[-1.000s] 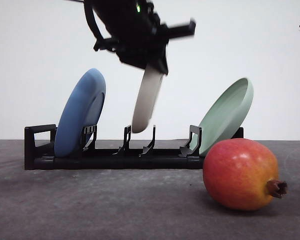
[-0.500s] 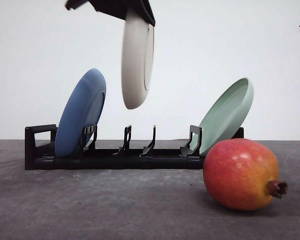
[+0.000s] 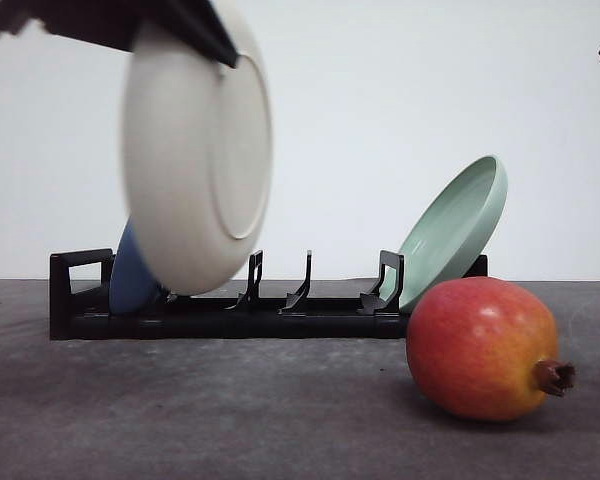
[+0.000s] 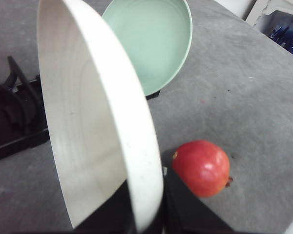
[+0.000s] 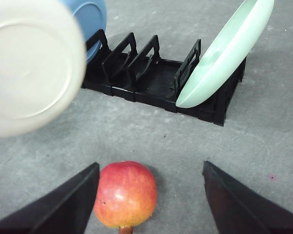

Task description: Place pomegranate in white plate

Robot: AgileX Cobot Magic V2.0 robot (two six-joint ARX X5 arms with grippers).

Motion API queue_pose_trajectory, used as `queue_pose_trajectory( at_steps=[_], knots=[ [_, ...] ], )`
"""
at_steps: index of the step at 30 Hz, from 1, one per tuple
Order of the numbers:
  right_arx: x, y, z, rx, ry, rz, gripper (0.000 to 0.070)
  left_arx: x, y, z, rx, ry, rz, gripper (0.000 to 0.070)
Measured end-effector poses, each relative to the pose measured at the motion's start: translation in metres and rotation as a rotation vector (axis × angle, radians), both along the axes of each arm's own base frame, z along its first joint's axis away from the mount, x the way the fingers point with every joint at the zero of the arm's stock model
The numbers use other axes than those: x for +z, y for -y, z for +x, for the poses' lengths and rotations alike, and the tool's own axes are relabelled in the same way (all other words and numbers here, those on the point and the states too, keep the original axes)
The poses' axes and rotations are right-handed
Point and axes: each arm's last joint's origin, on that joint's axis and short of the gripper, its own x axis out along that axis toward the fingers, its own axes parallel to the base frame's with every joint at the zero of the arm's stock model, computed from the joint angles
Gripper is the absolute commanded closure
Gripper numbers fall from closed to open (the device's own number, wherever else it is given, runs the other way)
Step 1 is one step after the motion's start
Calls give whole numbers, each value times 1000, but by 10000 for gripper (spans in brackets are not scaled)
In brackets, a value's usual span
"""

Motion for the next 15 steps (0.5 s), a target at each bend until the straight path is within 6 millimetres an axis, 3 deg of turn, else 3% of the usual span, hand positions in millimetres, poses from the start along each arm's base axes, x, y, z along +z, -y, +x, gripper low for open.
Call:
queue_pose_trajectory(
  at_steps=[6, 15],
  knots=[
    [0, 0, 0, 0, 0, 0, 273, 3, -8, -19, -146, 96, 93, 699],
    [0, 0, 0, 0, 0, 0, 273, -30, 5, -27, -461, 237, 597, 699]
  ],
)
